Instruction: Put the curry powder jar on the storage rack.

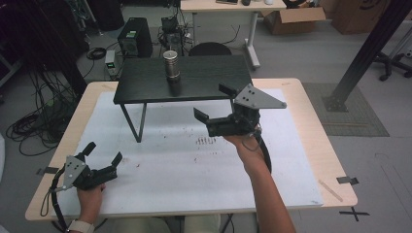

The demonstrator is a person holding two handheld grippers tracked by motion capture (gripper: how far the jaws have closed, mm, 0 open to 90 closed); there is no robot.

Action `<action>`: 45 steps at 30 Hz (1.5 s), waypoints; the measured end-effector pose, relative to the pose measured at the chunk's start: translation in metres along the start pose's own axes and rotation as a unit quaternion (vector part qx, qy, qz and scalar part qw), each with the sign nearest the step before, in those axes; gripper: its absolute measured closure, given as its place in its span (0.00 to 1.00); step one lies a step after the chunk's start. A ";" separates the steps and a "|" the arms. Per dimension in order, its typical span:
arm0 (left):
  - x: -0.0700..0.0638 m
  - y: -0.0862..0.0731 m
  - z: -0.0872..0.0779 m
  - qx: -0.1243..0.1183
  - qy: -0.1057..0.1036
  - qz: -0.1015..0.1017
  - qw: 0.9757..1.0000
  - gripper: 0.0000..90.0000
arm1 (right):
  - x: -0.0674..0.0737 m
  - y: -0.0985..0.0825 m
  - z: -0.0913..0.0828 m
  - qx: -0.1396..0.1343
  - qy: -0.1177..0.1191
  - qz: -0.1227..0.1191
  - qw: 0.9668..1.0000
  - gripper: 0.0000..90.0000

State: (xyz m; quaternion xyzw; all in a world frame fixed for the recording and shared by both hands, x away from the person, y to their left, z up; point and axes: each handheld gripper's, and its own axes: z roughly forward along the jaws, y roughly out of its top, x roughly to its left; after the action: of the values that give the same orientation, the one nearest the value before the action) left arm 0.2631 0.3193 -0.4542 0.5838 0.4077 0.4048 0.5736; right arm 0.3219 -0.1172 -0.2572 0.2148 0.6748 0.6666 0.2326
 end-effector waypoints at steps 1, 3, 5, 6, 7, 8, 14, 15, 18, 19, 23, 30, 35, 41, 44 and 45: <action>0.000 0.000 0.000 0.000 0.000 0.000 1.000 0.00 | 0.000 -0.002 -0.002 -0.001 -0.002 -0.001 1.000 0.00; 0.000 0.000 0.000 0.000 0.000 0.000 1.000 0.00 | 0.001 -0.006 -0.007 -0.003 -0.006 -0.004 1.000 0.00; 0.000 0.000 0.000 0.000 0.000 0.000 1.000 0.00 | 0.001 -0.010 -0.012 -0.007 -0.008 -0.007 1.000 0.00; 0.000 0.000 0.000 0.001 0.000 0.000 1.000 0.00 | 0.002 -0.012 -0.015 -0.008 -0.009 -0.007 1.000 0.00; 0.000 0.000 0.000 0.001 0.000 0.000 1.000 0.00 | 0.002 -0.015 -0.018 -0.008 -0.010 -0.008 1.000 0.00; 0.000 0.000 0.000 0.001 0.000 0.000 1.000 0.00 | 0.002 -0.017 -0.020 -0.009 -0.011 -0.007 1.000 0.00; 0.000 0.000 0.000 0.000 0.000 0.000 1.000 0.00 | 0.002 -0.033 -0.035 -0.020 -0.020 -0.003 1.000 0.00; 0.000 0.000 0.000 0.001 0.000 0.000 1.000 0.00 | 0.001 -0.036 -0.037 -0.020 -0.022 -0.001 1.000 0.00; 0.000 0.000 0.000 0.001 0.000 0.000 1.000 0.00 | 0.000 -0.045 -0.042 -0.025 -0.029 0.002 0.999 0.00; 0.000 0.000 0.000 0.001 0.000 0.000 1.000 0.00 | 0.000 -0.048 -0.043 -0.025 -0.032 0.002 0.999 0.00; 0.000 0.000 0.000 0.001 0.000 0.000 1.000 0.00 | -0.002 -0.062 -0.048 -0.021 -0.048 -0.001 0.999 0.00; 0.000 0.000 0.000 0.001 0.001 0.000 1.000 0.00 | -0.008 -0.093 -0.056 -0.018 -0.089 0.002 0.996 0.00; 0.000 0.000 0.000 0.002 0.001 0.001 1.000 0.00 | -0.013 -0.111 -0.063 -0.023 -0.111 0.015 0.993 0.00; 0.000 0.000 0.000 0.002 0.000 0.001 1.000 0.00 | -0.016 -0.127 -0.068 -0.017 -0.131 0.023 0.991 0.00; 0.000 0.000 0.000 0.002 0.000 0.001 1.000 0.00 | -0.017 -0.135 -0.069 -0.010 -0.139 0.023 0.990 0.00; 0.000 0.000 0.000 0.002 0.000 0.001 1.000 0.00 | -0.017 -0.137 -0.070 -0.010 -0.142 0.024 0.990 0.00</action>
State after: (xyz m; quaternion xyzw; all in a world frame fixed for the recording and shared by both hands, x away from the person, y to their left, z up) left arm 0.2632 0.3190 -0.4541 0.5851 0.4082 0.4048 0.5720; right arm 0.2967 -0.1860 -0.3934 0.3212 0.6231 0.6411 0.3122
